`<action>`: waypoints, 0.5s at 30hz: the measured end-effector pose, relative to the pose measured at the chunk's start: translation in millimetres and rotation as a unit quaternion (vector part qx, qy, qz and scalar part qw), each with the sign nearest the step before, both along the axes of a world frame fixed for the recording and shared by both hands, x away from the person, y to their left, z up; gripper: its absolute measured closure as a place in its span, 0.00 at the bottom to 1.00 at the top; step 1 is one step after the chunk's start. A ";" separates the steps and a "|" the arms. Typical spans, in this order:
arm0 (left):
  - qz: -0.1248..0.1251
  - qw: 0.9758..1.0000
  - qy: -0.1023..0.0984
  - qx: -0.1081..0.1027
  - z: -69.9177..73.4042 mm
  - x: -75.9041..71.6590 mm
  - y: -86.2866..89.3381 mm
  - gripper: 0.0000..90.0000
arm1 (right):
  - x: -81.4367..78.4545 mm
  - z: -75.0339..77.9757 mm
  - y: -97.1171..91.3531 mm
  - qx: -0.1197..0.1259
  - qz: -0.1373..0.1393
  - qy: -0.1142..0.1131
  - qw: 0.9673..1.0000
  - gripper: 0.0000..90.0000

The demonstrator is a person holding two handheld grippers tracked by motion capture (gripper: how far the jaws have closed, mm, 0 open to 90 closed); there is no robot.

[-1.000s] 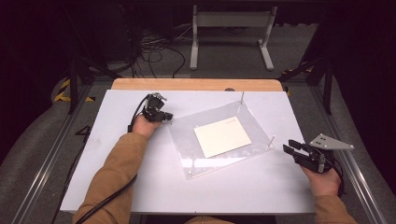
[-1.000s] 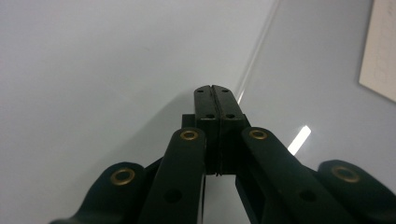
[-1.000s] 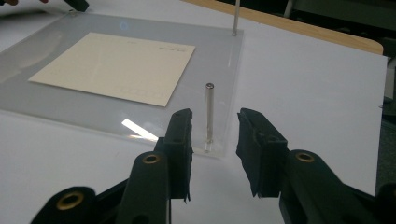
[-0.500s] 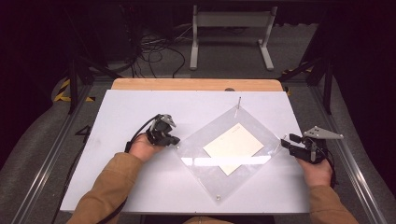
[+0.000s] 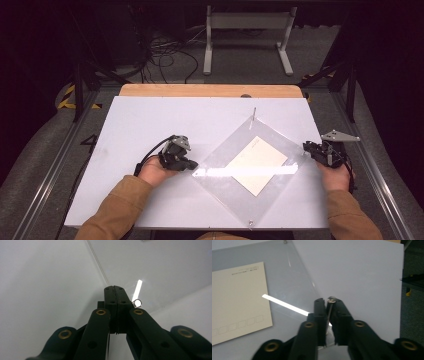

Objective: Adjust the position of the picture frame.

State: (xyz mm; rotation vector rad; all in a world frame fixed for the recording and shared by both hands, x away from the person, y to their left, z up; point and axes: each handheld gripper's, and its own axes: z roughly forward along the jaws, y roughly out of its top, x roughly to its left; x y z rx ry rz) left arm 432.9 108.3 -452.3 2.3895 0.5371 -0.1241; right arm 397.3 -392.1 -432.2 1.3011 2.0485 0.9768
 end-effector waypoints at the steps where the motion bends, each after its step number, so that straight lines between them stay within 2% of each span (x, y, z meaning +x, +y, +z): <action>1: 0.001 1.000 0.002 -0.002 -0.2 -0.5 0.7 1.00 | 0.8 0.7 2.5 -0.001 0.001 0.003 1.000 0.93; 2: 0.002 1.000 -0.002 0.001 -0.1 -1.5 0.9 1.00 | 1.9 1.7 4.5 -0.008 0.000 0.003 1.000 0.93; 4: 0.003 1.000 -0.001 0.004 0.4 -3.9 1.3 1.00 | 4.7 3.6 6.3 -0.006 -0.001 -0.002 1.000 0.93; 8: 0.005 1.000 0.014 0.002 0.0 -11.7 6.4 1.00 | 17.7 12.1 15.5 -0.010 0.007 -0.009 1.000 0.93; 11: -0.001 1.000 0.015 0.004 -0.1 -20.0 11.1 1.00 | 34.7 25.7 26.6 -0.004 0.019 -0.019 1.000 0.94; 15: 0.002 1.000 0.022 0.001 -0.6 -28.8 16.8 1.00 | 62.7 49.8 50.2 -0.016 0.041 -0.041 0.998 0.93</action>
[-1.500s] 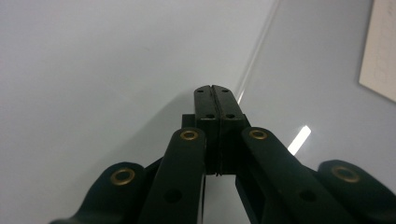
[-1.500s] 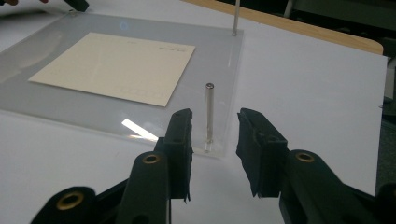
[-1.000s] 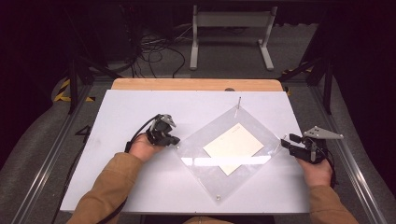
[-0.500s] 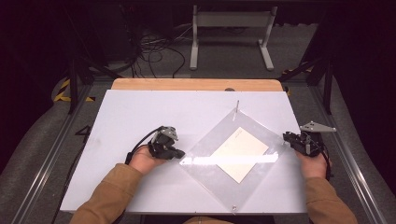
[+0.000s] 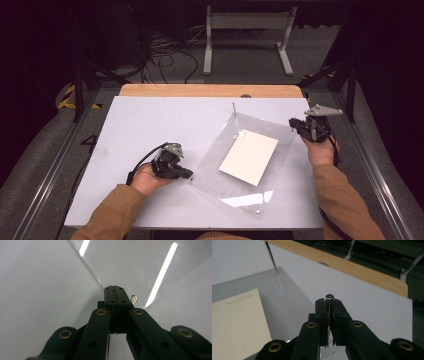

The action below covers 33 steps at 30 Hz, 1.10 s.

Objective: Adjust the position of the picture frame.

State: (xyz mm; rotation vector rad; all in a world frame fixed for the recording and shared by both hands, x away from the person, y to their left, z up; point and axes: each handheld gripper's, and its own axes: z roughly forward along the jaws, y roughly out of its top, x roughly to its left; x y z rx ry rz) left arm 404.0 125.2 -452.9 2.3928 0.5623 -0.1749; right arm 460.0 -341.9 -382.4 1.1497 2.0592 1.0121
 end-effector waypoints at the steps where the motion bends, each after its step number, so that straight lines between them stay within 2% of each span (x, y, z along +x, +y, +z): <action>1: 0.002 1.000 0.000 0.000 0.0 -2.5 2.0 1.00 | 7.1 5.4 6.6 -0.003 0.006 -0.003 1.000 0.93; 6: -0.002 1.000 0.014 -0.009 -1.7 -15.5 11.3 1.00 | 41.5 19.4 39.0 -0.029 0.024 -0.008 0.999 0.93; 8: -0.011 0.999 0.025 -0.022 -1.7 -23.0 15.6 1.00 | 51.9 19.8 46.4 -0.027 0.030 -0.007 0.999 0.92; 9: -0.026 0.998 0.042 -0.029 -4.0 -26.2 14.0 1.00 | 61.0 19.8 50.2 -0.014 0.036 -0.001 0.999 0.92; 10: -0.038 0.998 0.046 -0.024 -6.8 -31.4 10.0 1.00 | 66.2 19.4 53.0 -0.006 0.039 -0.001 0.999 0.92; 11: -0.041 0.998 0.040 -0.028 -6.5 -36.1 7.1 1.00 | 70.8 18.7 56.8 -0.002 0.042 -0.003 0.999 0.91; 12: -0.043 0.998 0.036 -0.022 -4.6 -38.5 5.5 1.00 | 76.8 17.2 62.2 0.001 0.048 -0.005 0.999 0.91; 13: -0.047 0.999 0.017 -0.013 -0.4 -43.1 4.5 1.00 | 80.0 16.3 65.4 0.002 0.050 -0.003 0.999 0.91; 15: -0.047 0.999 0.012 -0.017 2.5 -45.7 5.4 1.00 | 89.2 12.0 75.8 -0.004 0.058 0.000 0.998 0.92; 17: -0.038 0.999 0.002 -0.029 7.4 -48.7 10.8 1.00 | 92.9 9.9 80.1 -0.008 0.061 0.002 0.998 0.92; 18: -0.019 0.999 -0.002 -0.040 9.8 -48.4 16.7 1.00 | 101.0 4.3 88.3 -0.014 0.070 0.007 0.997 0.92; 19: -0.019 0.999 -0.002 -0.040 9.8 -48.4 16.7 1.00 | 101.0 4.3 88.3 -0.014 0.070 0.007 0.997 0.92; 22: 0.022 0.998 -0.012 -0.058 11.6 -43.1 30.1 1.00 | 110.8 -4.2 100.9 -0.020 0.080 0.014 0.996 0.93; 23: 0.052 0.997 -0.019 -0.061 10.7 -39.4 38.7 1.00 | 114.7 -9.5 107.3 -0.023 0.087 0.017 0.996 0.93; 24: 0.052 0.997 -0.019 -0.061 10.7 -39.4 38.7 1.00 | 116.5 -13.3 110.8 -0.027 0.089 0.020 0.995 0.93; 25: 0.077 0.995 -0.019 -0.058 8.0 -36.8 45.0 1.00 | 117.7 -16.3 113.0 -0.028 0.090 0.026 0.995 0.93; 26: 0.077 0.995 -0.019 -0.058 8.0 -36.8 45.0 1.00 | 117.7 -16.3 113.0 -0.028 0.090 0.026 0.995 0.93; 27: 0.092 0.994 -0.020 -0.053 5.8 -34.8 49.3 1.00 | 119.4 -20.5 114.8 -0.027 0.090 0.031 0.995 0.93; 29: 0.114 0.992 -0.010 -0.049 0.8 -32.0 53.6 0.99 | 121.6 -29.6 116.5 -0.024 0.090 0.044 0.995 0.93; 31: 0.118 0.992 -0.004 -0.043 -3.0 -30.4 53.3 0.99 | 122.2 -36.3 115.2 -0.017 0.090 0.054 0.994 0.93; 32: 0.108 0.993 -0.002 -0.037 -5.4 -29.5 51.2 0.99 | 122.0 -39.1 113.8 -0.012 0.090 0.059 0.994 0.93; 33: 0.108 0.994 0.002 -0.034 -6.6 -30.7 48.1 0.99 | 120.8 -41.2 111.8 -0.003 0.090 0.061 0.994 0.94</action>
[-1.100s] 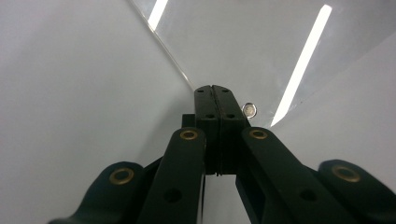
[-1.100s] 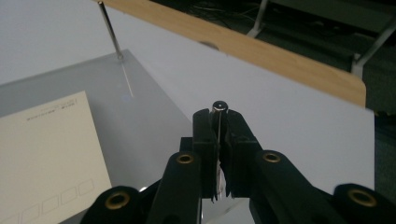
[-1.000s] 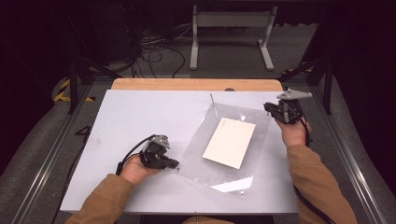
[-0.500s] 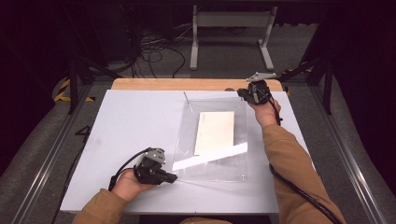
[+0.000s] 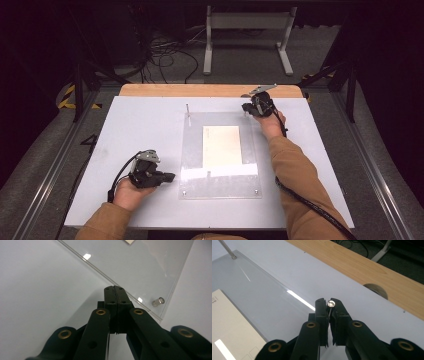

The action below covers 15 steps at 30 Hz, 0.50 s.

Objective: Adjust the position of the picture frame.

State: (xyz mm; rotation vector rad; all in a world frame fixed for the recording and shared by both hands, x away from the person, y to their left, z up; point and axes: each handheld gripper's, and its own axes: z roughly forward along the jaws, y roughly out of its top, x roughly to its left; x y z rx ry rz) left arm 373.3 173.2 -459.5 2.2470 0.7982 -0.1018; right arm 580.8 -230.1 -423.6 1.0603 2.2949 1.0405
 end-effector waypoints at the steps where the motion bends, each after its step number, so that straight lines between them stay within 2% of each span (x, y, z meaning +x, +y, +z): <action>1: -0.007 1.000 0.002 0.003 -0.6 -0.5 -2.3 0.99 | -1.6 -0.4 -1.2 0.004 0.002 0.001 1.000 0.94; 3: -0.023 1.000 0.004 0.000 -1.1 -2.4 -8.1 0.99 | -5.3 -0.4 -2.1 0.004 0.011 0.001 1.000 0.94; 5: -0.028 1.000 -0.002 0.013 1.1 -4.8 -10.9 1.00 | -10.4 -0.4 -2.3 0.003 0.015 0.001 1.000 0.94; 8: -0.034 0.999 0.008 0.003 -0.2 -7.6 -10.7 1.00 | -17.4 -0.7 -4.8 0.006 0.012 0.004 1.000 0.94; 10: -0.046 0.999 0.021 -0.003 -0.8 -10.6 -11.2 1.00 | -22.8 -0.6 -6.4 0.008 0.012 0.009 1.000 0.94; 15: -0.088 0.996 0.019 0.012 2.1 -30.5 -21.2 1.00 | -43.0 -0.3 -12.2 0.006 0.024 0.017 1.000 0.94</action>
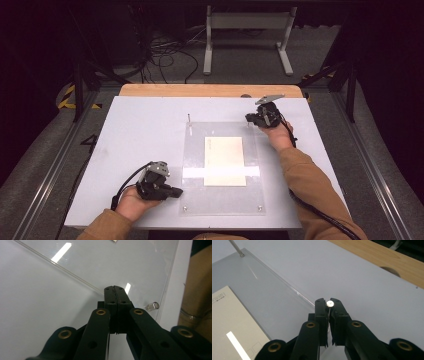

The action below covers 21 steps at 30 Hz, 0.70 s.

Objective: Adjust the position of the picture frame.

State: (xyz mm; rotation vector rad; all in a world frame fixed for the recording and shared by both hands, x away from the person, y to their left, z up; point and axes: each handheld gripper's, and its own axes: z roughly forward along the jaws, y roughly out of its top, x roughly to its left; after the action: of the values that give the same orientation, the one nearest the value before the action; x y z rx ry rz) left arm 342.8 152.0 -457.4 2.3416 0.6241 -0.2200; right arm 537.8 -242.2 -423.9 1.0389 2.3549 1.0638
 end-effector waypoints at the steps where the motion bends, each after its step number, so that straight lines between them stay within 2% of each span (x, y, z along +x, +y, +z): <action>1: -0.006 1.000 -0.003 0.003 0.5 -2.3 -1.3 1.00 | -5.0 -0.3 -2.4 -0.002 0.003 0.000 1.000 0.94; 4: -0.010 1.000 -0.002 0.004 0.7 -5.5 -3.3 1.00 | -12.6 -0.7 -8.3 0.001 0.006 0.005 1.000 0.94; 9: -0.020 1.000 0.010 0.001 0.1 -7.6 -4.4 1.00 | -17.4 0.8 -9.9 -0.003 0.007 0.009 1.000 0.94; 12: -0.034 0.999 0.003 0.010 1.5 -11.7 -7.8 0.99 | -21.5 -0.3 -11.4 0.001 0.009 0.011 1.000 0.94; 18: -0.038 0.999 0.009 0.006 1.2 -12.8 -8.1 0.99 | -26.9 -1.7 -14.8 0.007 0.009 0.007 1.000 0.93; 21: -0.041 0.999 0.002 0.010 2.5 -12.2 -8.8 0.99 | -28.5 -2.3 -16.2 0.009 0.010 0.001 1.000 0.92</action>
State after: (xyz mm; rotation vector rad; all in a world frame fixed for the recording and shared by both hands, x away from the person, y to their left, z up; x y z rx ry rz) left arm 330.6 143.2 -454.9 2.3898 0.5352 -0.2553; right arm 509.3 -258.5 -426.3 1.0253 2.3653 1.0938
